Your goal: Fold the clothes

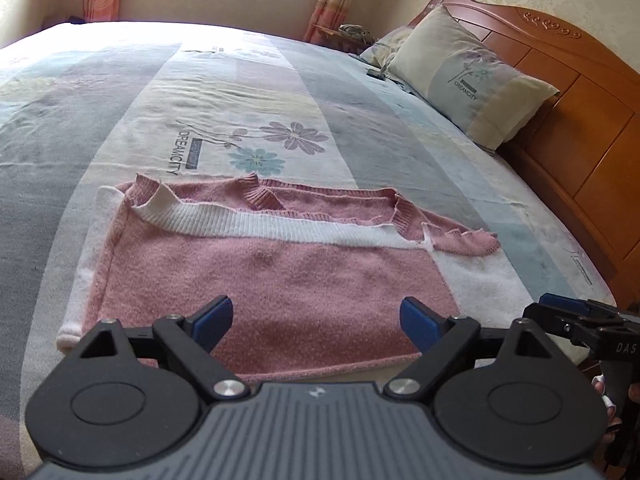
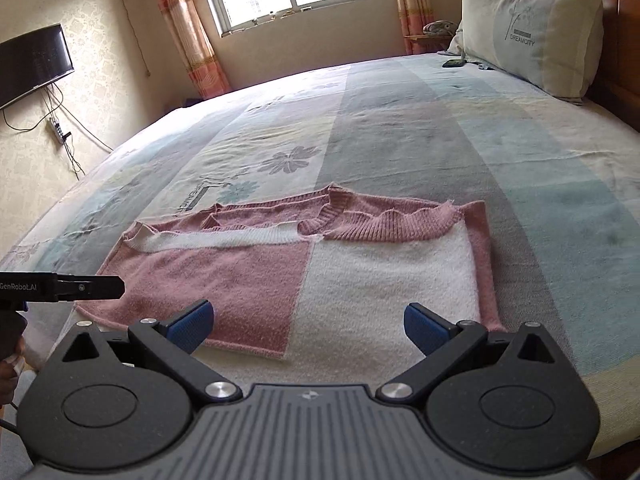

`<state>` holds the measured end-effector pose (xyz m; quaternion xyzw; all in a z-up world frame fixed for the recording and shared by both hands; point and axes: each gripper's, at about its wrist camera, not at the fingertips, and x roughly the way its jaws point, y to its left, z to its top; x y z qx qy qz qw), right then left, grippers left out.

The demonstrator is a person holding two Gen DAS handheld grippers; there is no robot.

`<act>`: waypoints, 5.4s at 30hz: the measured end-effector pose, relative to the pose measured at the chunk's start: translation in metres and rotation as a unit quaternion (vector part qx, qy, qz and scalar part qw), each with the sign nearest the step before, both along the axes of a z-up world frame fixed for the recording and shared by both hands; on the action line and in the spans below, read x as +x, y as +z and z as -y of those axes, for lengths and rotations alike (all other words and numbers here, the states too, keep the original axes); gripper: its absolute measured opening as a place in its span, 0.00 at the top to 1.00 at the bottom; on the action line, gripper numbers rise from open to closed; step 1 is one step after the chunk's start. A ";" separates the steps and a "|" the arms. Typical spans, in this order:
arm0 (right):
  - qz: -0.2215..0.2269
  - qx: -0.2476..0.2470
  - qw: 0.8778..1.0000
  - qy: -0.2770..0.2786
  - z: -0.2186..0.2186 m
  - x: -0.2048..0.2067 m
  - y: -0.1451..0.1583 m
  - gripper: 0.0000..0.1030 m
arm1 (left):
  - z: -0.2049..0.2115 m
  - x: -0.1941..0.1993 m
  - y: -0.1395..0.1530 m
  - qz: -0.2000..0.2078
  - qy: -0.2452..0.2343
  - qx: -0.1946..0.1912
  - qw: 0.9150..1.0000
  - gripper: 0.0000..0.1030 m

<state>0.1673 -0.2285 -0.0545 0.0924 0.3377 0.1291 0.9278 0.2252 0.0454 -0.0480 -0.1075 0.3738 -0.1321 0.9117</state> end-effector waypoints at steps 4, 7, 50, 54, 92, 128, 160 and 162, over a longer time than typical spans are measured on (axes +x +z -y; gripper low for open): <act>0.008 -0.029 1.000 0.000 -0.003 0.022 -0.004 0.00 | -0.005 0.012 -0.018 -0.008 0.004 0.002 1.000 0.12; -0.020 -0.046 0.999 -0.014 -0.008 0.038 -0.026 0.00 | -0.023 0.018 -0.038 -0.039 0.063 0.043 0.996 0.12; -0.011 -0.094 0.996 0.001 -0.013 0.032 -0.057 0.00 | -0.065 0.117 -0.022 -0.028 0.108 0.052 0.992 0.10; -0.022 -0.033 0.999 -0.002 0.001 0.038 -0.039 0.00 | -0.047 0.091 0.004 0.003 0.084 0.044 0.995 0.08; -0.055 -0.036 0.996 0.063 -0.049 0.193 -0.056 0.00 | -0.045 0.043 -0.015 -0.018 0.074 0.074 0.994 0.07; -0.053 -0.077 0.996 0.006 -0.013 0.053 -0.049 0.00 | -0.057 -0.016 -0.016 -0.059 0.061 0.020 0.996 0.05; -0.093 -0.003 0.996 -0.001 -0.013 -0.016 -0.021 0.00 | -0.084 -0.040 0.021 -0.048 0.048 -0.039 0.997 0.05; -0.094 0.009 0.995 0.003 -0.016 -0.016 -0.020 0.00 | -0.072 -0.037 0.013 -0.062 0.016 -0.072 0.995 0.05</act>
